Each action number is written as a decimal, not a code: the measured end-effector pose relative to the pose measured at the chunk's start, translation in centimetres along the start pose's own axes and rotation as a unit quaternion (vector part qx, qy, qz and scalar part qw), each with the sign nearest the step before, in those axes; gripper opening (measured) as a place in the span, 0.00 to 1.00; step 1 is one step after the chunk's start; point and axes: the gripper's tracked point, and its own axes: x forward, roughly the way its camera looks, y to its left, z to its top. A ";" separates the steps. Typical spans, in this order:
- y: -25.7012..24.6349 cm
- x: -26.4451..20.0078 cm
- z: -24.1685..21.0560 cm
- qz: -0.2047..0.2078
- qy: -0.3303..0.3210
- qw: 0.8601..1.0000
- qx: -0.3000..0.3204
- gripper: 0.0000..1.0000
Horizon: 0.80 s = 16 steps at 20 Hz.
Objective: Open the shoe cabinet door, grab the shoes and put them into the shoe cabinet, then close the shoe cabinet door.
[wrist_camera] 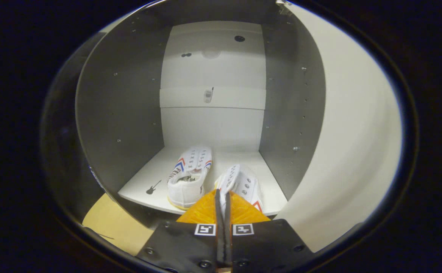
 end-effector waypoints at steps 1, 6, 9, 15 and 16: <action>0.2 0.8 0.1 0.004 0.001 1.000 -0.003 0.02; 0.3 5.1 0.9 0.015 0.002 0.999 -0.037 0.02; 0.9 7.4 1.3 0.029 0.002 0.998 -0.059 0.02; 1.3 11.5 2.0 0.062 0.009 0.997 -0.039 0.02; 1.0 12.0 2.2 0.059 0.006 0.997 -0.044 0.02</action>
